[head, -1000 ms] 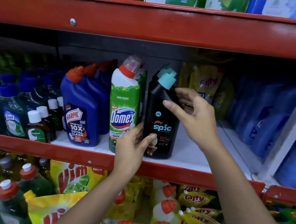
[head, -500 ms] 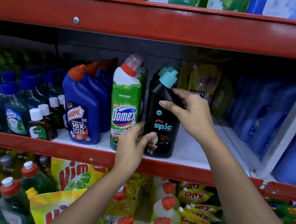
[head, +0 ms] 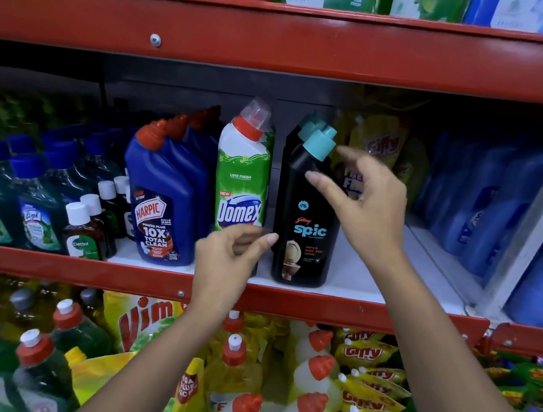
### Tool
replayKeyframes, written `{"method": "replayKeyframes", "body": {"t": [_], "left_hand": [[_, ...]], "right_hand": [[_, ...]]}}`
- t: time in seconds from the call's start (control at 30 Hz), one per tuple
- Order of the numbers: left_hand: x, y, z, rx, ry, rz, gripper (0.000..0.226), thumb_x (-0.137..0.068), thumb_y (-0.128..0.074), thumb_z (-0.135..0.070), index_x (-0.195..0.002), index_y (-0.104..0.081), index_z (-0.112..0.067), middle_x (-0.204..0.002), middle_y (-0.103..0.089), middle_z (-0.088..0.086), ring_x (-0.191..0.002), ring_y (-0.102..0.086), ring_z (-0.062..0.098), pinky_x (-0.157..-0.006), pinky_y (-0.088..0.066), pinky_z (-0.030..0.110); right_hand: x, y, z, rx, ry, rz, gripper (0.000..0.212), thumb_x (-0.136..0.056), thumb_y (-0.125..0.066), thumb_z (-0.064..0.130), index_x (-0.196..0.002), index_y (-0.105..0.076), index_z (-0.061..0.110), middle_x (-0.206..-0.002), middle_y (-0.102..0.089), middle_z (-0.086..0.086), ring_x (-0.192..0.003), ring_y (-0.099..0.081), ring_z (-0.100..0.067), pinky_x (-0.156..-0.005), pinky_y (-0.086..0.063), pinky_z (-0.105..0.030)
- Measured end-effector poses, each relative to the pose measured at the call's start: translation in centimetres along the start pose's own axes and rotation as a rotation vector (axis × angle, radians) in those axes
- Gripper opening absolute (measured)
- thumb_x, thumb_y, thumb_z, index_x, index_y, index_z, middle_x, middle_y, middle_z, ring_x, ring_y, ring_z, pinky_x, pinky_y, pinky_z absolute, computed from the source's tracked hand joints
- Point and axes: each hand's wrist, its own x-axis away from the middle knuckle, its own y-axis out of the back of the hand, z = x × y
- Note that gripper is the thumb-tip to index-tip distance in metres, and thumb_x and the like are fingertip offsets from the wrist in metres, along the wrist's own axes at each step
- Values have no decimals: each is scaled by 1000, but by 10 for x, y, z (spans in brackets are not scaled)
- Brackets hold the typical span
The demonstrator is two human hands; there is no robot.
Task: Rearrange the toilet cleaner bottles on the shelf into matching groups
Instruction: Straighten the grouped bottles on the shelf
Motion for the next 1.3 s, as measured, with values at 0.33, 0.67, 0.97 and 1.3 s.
{"method": "replayKeyframes", "body": {"t": [0.33, 0.67, 0.97, 1.3], "left_hand": [[-11, 39, 27, 80, 60, -63, 55, -78, -76, -26, -125, -57, -5, -118, -66, 5, -107, -63, 10, -88, -53, 15], [-25, 40, 36, 51, 28, 75, 50, -82, -73, -24, -126, -56, -9, -113, -69, 3, -96, -66, 5, -82, -54, 15], [-29, 41, 40, 49, 32, 93, 47, -82, -72, -23, -123, -57, -8, -113, -69, 6, -100, -66, 13, -83, -54, 21], [-27, 43, 42, 37, 29, 106, 52, -81, -71, -30, -127, -55, -11, -118, -69, 6, -104, -65, 12, -87, -56, 26]], "right_hand": [[3, -51, 68, -281, -64, 144, 55, -82, -77, 28, -131, -58, 11, -113, -59, 12, -102, -58, 1, -95, -53, -25], [-8, -74, 69, 54, -72, 107, 38, -82, -68, 47, -107, -69, 18, -91, -75, 0, -77, -64, -13, -71, -55, -35], [-10, -76, 73, 141, -48, 119, 36, -85, -67, 46, -106, -71, 18, -88, -73, 3, -64, -50, -5, -52, -28, -11], [-6, -75, 76, 136, -62, 95, 37, -84, -68, 46, -109, -71, 18, -68, -58, 11, -55, -44, -1, -52, -30, -13]]}}
